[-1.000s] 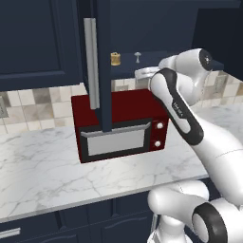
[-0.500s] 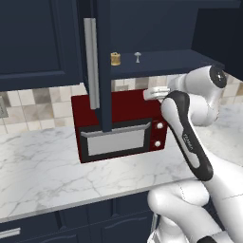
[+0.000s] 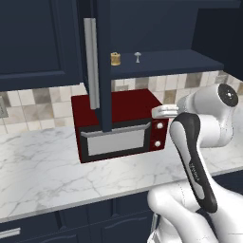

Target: Pick the candle and candle from the dining table and place them in the open cabinet. Close the cabinet after placing the objects.

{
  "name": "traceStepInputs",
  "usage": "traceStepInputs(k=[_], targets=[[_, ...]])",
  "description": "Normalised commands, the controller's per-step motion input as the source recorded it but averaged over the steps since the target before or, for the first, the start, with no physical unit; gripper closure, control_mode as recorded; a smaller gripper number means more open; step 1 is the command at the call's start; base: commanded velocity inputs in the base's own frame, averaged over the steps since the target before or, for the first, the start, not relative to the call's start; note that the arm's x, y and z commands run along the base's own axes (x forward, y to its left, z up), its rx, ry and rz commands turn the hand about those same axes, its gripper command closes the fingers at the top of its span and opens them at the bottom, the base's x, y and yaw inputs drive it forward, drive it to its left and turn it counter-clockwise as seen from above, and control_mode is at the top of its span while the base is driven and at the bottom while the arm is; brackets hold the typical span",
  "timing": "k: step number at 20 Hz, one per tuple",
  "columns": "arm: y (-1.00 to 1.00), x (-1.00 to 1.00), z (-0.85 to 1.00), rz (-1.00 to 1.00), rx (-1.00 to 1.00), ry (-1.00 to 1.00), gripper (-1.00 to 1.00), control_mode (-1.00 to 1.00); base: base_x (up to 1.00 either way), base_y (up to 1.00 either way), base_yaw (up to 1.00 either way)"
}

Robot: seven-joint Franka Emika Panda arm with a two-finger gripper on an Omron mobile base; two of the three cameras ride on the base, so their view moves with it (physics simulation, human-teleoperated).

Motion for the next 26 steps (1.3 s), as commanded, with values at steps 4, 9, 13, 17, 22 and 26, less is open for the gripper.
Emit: traceStepInputs(k=[4, 9, 13, 17, 22, 26], targets=[[0.0, -0.15, -0.19, 0.0, 0.0, 0.0, -1.0, -1.0, 0.0, 0.0, 0.0], [0.0, 0.0, 0.0, 0.0, 0.0, -0.01, -1.0, -1.0, 0.0, 0.0, 0.0], [0.0, 0.0, 0.0, 0.0, 0.0, -0.05, -1.0, -1.0, 0.0, 0.0, 0.0], [0.0, 0.0, 0.0, 0.0, -0.01, 0.0, -1.0, -1.0, 0.0, 0.0, 0.0], [0.0, 0.0, 0.0, 0.0, 0.0, 0.0, -1.0, 1.0, -0.04, 0.0, 0.0], [0.0, 0.0, 0.0, 0.0, 0.0, 0.0, -1.0, 1.0, -0.31, -0.01, 0.0]])
